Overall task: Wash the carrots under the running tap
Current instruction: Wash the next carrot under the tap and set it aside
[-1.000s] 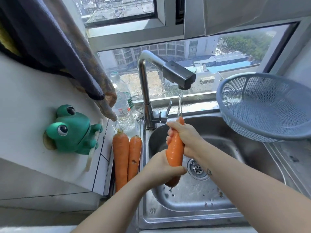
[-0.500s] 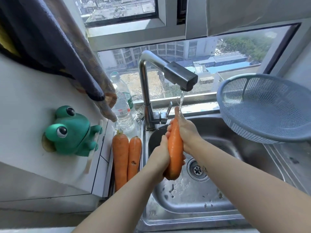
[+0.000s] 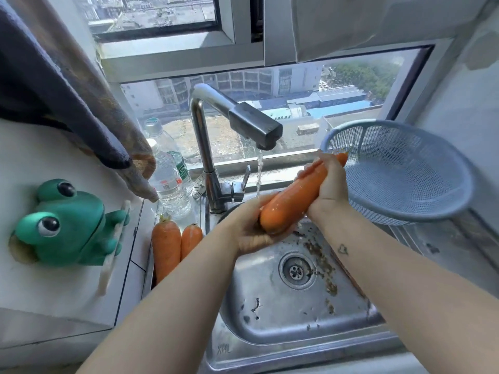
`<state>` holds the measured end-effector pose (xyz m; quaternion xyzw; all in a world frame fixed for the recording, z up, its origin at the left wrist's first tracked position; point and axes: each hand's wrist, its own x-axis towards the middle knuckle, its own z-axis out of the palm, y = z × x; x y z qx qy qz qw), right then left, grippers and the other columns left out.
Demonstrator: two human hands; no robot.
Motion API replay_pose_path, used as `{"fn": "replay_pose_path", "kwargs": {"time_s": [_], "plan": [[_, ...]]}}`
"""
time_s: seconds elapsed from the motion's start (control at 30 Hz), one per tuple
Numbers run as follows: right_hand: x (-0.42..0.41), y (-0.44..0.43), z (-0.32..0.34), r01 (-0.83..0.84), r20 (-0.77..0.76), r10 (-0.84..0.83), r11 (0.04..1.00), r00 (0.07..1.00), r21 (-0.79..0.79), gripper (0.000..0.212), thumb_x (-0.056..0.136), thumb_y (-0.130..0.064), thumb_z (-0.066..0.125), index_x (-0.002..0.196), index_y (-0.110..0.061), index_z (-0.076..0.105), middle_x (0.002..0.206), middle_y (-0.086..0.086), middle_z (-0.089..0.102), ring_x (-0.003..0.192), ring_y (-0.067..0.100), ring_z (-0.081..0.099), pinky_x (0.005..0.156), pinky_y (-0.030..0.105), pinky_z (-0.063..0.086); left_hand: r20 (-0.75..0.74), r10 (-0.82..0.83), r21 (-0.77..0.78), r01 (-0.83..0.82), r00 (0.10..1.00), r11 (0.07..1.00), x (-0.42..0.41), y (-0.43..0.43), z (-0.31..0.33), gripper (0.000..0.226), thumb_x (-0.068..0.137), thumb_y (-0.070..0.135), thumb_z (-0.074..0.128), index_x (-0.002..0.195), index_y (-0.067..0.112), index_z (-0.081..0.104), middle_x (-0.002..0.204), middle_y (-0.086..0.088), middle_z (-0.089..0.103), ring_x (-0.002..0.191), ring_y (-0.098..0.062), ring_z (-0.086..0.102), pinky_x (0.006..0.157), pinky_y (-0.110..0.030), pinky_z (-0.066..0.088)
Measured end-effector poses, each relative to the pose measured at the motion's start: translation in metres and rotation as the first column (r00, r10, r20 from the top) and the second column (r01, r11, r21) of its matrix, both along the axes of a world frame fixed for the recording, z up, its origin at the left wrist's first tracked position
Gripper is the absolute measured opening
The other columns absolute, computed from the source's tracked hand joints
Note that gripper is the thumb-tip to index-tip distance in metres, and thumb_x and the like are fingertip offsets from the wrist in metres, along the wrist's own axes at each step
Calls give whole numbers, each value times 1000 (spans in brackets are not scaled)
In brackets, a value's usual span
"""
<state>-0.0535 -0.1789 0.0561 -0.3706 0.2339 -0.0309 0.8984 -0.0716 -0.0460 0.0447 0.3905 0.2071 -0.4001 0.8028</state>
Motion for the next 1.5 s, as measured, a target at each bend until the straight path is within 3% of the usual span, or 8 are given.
{"fn": "replay_pose_path", "kwargs": {"time_s": [0.23, 0.33, 0.5, 0.63, 0.77, 1.2, 1.33, 1.5], "plan": [[-20, 9, -23, 55, -154, -41, 995, 987, 89, 35, 93, -45, 54, 83, -11, 54, 74, 6, 64, 73, 20, 62, 85, 36, 51, -100, 555, 49, -553, 826, 832, -2, 1, -7, 25, 90, 19, 65, 105, 8, 48, 99, -19, 62, 88, -29, 64, 79, -46, 56], [-29, 14, -36, 22, -278, -4, 998, 961, 62, 41, 93, -51, 51, 101, -11, 52, 90, 8, 61, 77, 19, 59, 69, 30, 51, 42, 663, 37, -665, 747, 746, -4, 0, -5, 11, 93, 23, 62, 95, 12, 58, 94, -9, 63, 84, -20, 61, 85, -41, 53], [-22, 2, -81, 130, -484, -112, 992, 868, 2, 51, 90, -48, 60, 115, -6, 45, 93, 14, 58, 79, 26, 60, 75, 36, 56, 599, 153, 288, -390, 786, 875, -29, -15, -10, 15, 97, 30, 54, 100, 24, 67, 91, 5, 62, 87, -11, 56, 88, -28, 46], [-30, 3, -69, 59, -592, 7, 994, 806, 91, 40, 91, -40, 55, 108, -4, 53, 99, 16, 65, 84, 29, 67, 75, 36, 57, 726, -201, 412, -181, 657, 893, -43, -13, -22, 47, 86, 14, 67, 127, 33, 51, 123, 11, 57, 109, -3, 57, 97, -23, 44], [-32, 19, -49, -50, -519, 151, 978, 841, 204, 43, 92, -31, 46, 124, -4, 56, 120, 17, 65, 106, 32, 65, 96, 39, 52, 752, -86, 356, -293, 654, 887, -41, -13, -26, 62, 71, 14, 79, 119, 39, 50, 129, 11, 56, 114, -6, 58, 99, -24, 46], [-38, 50, -36, -152, -376, 267, 939, 888, 307, 32, 91, -27, 43, 102, -5, 64, 92, 12, 68, 87, 27, 65, 88, 35, 51, 691, 354, 324, -708, 630, 628, -32, -31, -18, 14, 81, 31, 56, 75, 22, 65, 68, 9, 62, 68, -4, 60, 73, -31, 51], [-32, 59, -27, -205, -326, 254, 963, 911, 176, 26, 102, -19, 35, 79, -21, 47, 80, -5, 52, 70, 7, 50, 86, 28, 43, 565, 403, 377, -660, 720, 650, -26, -34, -14, 26, 83, 33, 50, 69, 21, 68, 77, -1, 65, 80, -20, 60, 82, -42, 52], [-24, 48, -48, -94, -393, 182, 968, 901, 232, 16, 96, -19, 42, 91, -16, 56, 89, 3, 62, 78, 14, 62, 67, 27, 54, 659, 233, 335, -557, 715, 760, -34, -27, -16, 34, 102, 22, 34, 92, 20, 66, 101, -1, 65, 90, -7, 59, 82, -18, 48]]}}
